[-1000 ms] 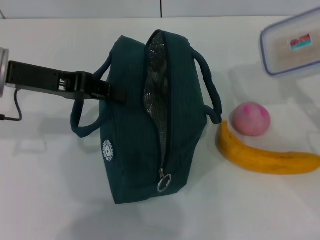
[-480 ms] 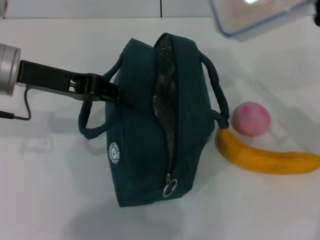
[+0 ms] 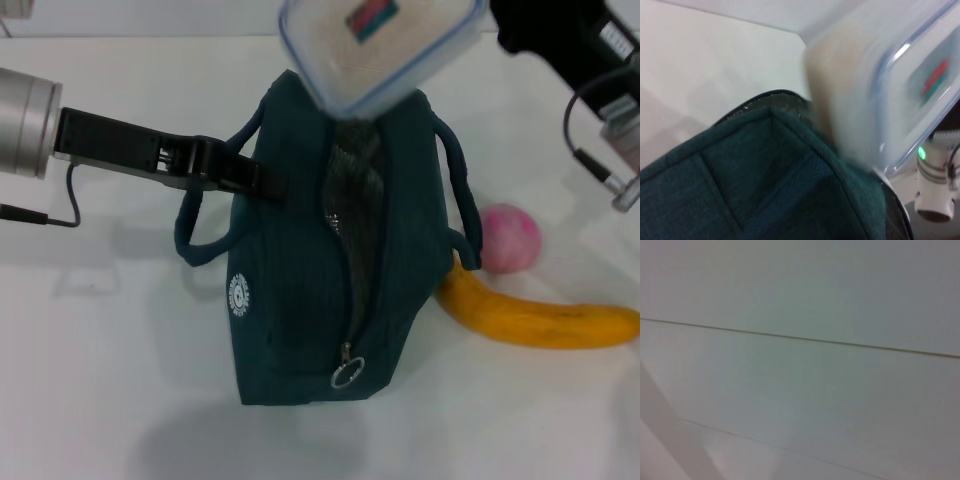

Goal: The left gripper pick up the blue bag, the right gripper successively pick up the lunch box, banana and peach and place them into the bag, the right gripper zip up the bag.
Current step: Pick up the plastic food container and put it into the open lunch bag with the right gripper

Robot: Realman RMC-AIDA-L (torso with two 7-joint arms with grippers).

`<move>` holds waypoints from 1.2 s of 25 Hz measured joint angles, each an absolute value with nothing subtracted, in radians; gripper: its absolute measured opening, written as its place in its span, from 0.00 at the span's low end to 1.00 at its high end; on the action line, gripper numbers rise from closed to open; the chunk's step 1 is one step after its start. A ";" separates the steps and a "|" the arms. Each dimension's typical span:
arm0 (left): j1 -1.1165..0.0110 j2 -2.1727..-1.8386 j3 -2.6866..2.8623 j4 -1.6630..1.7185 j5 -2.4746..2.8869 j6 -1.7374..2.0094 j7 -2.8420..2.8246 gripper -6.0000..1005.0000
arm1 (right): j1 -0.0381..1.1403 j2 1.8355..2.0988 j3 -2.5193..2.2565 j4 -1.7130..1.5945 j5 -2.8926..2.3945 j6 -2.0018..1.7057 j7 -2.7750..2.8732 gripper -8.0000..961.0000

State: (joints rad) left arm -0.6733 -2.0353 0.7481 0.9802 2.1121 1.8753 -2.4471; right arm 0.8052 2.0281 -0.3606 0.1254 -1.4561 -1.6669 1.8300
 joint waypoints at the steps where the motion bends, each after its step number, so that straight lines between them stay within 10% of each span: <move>1: -0.671 -2.035 0.748 0.980 2.112 1.868 -2.447 0.05 | 0.792 2.028 -0.361 0.127 -1.490 -1.640 1.823 0.21; 30: -0.646 -2.026 0.739 0.982 2.114 1.833 -2.442 0.05 | 0.822 2.028 -0.352 0.135 -1.709 -1.520 1.821 0.26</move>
